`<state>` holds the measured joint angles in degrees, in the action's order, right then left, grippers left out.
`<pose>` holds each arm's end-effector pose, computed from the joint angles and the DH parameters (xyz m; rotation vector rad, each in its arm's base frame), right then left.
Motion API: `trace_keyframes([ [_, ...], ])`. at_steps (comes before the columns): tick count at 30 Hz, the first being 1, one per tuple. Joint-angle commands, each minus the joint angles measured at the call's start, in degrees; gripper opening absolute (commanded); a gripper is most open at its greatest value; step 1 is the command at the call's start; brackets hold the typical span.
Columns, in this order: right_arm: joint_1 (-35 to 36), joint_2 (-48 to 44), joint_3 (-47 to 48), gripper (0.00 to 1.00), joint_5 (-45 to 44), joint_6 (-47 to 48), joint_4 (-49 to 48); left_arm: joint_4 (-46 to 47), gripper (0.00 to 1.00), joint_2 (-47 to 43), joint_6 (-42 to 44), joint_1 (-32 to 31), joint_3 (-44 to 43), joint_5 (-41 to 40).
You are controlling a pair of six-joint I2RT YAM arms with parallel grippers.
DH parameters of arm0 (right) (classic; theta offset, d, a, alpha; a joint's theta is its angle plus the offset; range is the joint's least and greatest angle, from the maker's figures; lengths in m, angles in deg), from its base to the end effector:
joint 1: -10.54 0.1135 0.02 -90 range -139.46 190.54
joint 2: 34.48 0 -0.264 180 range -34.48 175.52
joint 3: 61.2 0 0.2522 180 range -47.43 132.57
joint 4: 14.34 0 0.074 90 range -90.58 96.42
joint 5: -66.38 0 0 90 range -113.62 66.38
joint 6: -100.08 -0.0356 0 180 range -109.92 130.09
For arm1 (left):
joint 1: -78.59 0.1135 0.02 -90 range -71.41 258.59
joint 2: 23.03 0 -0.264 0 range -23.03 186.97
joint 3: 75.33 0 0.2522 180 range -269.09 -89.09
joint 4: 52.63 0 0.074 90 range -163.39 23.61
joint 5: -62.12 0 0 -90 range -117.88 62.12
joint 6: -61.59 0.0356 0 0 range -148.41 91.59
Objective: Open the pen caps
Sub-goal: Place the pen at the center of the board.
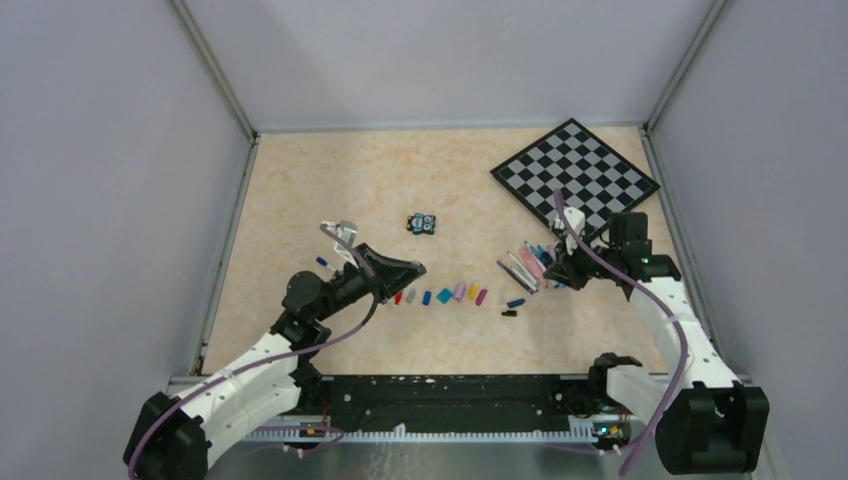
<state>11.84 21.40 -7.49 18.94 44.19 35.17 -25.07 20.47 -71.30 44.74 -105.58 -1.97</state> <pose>0.1855 0.0283 0.2439 -0.9687 2.0389 0.6163 0.1381 -0.1114 0.2636 0.3104 1.4638 -1.4051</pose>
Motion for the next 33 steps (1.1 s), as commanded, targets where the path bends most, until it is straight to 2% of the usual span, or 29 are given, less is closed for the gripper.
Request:
trace_keyframes([
  [1,-1.98,1.81,3.74,0.00,-10.88,3.24,5.32,1.20,0.00,-0.09,-4.99,-0.52,4.04,5.50],
  [6,-10.07,2.54,4.80,0.00,-15.00,6.28,6.24,3.18,0.00,0.48,-4.14,-3.10,7.22,4.50],
  [9,-16.34,4.51,6.56,0.00,-14.76,12.94,8.88,2.78,0.00,0.58,-2.56,-3.98,7.57,4.41],
  [17,-31.86,16.79,16.89,0.00,-15.63,24.89,13.41,2.32,0.00,-0.16,-0.03,-4.09,8.80,4.23],
  [22,-34.12,25.80,21.68,0.03,-18.55,32.25,13.78,1.88,0.00,-0.44,0.88,-4.05,8.70,4.23],
  [26,-34.17,33.70,26.71,0.05,-17.30,35.28,15.91,1.87,0.00,-0.39,0.95,-4.06,8.97,3.85],
  [33,-33.66,46.08,35.11,0.06,-14.64,34.37,18.75,1.92,0.00,0.16,0.91,-4.21,8.70,3.12],
])
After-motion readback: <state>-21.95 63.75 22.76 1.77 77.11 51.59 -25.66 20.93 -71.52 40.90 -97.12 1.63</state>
